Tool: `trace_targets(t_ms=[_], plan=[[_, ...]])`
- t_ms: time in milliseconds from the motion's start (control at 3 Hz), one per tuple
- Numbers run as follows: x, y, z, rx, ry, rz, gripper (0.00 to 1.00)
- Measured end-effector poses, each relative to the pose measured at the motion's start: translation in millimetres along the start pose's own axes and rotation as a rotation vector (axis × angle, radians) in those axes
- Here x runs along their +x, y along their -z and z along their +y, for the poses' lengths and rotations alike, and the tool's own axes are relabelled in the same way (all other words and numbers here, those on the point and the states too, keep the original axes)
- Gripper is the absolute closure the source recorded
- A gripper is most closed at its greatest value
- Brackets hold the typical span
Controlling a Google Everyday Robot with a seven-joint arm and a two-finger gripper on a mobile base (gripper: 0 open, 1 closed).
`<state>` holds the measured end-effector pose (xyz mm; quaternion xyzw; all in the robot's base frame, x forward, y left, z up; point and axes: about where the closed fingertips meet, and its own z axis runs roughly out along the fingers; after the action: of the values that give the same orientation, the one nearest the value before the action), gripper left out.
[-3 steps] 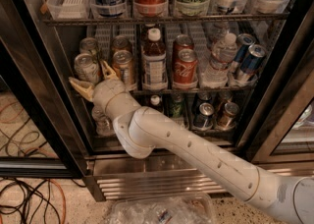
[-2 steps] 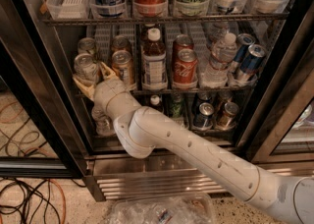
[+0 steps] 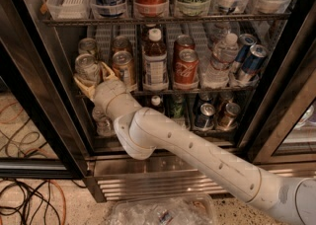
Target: Pick 7up can from middle shelf of fridge
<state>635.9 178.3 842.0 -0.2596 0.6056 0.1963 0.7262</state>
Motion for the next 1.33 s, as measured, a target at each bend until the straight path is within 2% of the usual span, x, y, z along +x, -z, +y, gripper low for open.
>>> trace_targets(t_ms=[333, 1333], plan=[[-12.8, 2.0, 3.7, -0.001, -0.009, -0.022, 1.0], [-60.5, 6.4, 4.7, -0.039, -0.002, -0.086, 1.0]])
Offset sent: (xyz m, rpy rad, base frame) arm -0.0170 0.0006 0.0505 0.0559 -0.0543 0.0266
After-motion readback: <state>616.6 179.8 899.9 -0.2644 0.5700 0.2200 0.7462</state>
